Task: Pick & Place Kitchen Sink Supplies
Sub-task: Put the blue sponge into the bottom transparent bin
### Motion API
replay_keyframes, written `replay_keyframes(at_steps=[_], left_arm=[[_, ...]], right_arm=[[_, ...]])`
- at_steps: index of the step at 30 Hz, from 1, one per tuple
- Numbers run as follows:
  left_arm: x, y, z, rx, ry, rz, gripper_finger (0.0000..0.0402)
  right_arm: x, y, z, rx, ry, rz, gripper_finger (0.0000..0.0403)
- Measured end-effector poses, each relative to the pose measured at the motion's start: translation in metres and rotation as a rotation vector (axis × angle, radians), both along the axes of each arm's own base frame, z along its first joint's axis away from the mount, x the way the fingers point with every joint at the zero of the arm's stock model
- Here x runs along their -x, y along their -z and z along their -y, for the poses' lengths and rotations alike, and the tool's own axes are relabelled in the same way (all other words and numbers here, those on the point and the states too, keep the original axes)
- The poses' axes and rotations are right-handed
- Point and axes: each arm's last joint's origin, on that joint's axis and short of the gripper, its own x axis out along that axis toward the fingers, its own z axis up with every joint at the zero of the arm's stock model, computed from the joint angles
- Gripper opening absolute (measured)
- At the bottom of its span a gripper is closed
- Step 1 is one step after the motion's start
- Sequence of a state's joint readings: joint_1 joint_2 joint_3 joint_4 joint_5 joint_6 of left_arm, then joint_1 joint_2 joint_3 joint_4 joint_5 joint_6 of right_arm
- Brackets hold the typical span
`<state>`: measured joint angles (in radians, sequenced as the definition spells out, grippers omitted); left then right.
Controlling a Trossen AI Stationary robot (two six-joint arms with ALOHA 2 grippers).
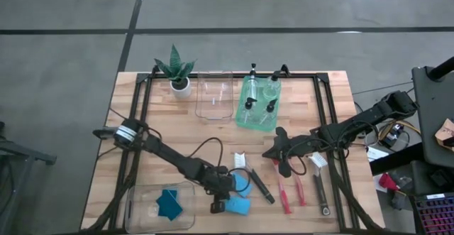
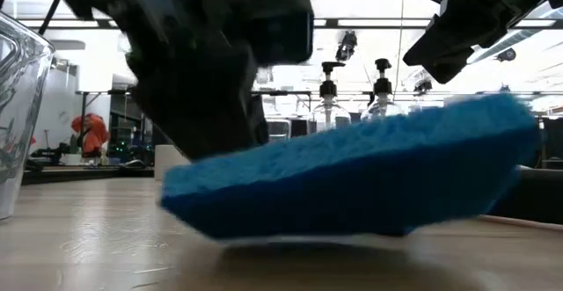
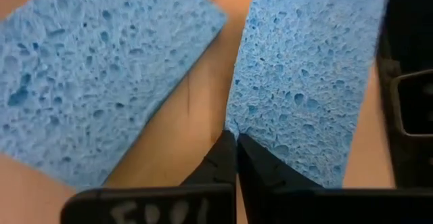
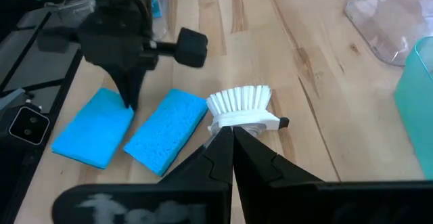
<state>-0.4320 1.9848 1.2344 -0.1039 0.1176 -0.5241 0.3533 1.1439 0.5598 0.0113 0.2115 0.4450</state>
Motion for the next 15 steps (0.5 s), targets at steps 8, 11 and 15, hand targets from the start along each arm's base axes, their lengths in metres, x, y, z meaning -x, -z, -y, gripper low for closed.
replay_keyframes(at_steps=[8,11,15], left_arm=[[0.016,-0.052,-0.008,-0.018,-0.013,0.065,0.0],[0.028,-0.072,-0.013,-0.023,-0.024,0.054,0.0],[0.05,-0.097,-0.017,-0.011,-0.052,0.013,0.0]], right_arm=[[0.0,0.0,0.0,-0.001,-0.001,0.0,0.0008],[0.0,0.0,0.0,-0.001,-0.001,0.0,0.0008],[0.0,0.0,0.0,-0.001,-0.002,-0.001,0.0008]])
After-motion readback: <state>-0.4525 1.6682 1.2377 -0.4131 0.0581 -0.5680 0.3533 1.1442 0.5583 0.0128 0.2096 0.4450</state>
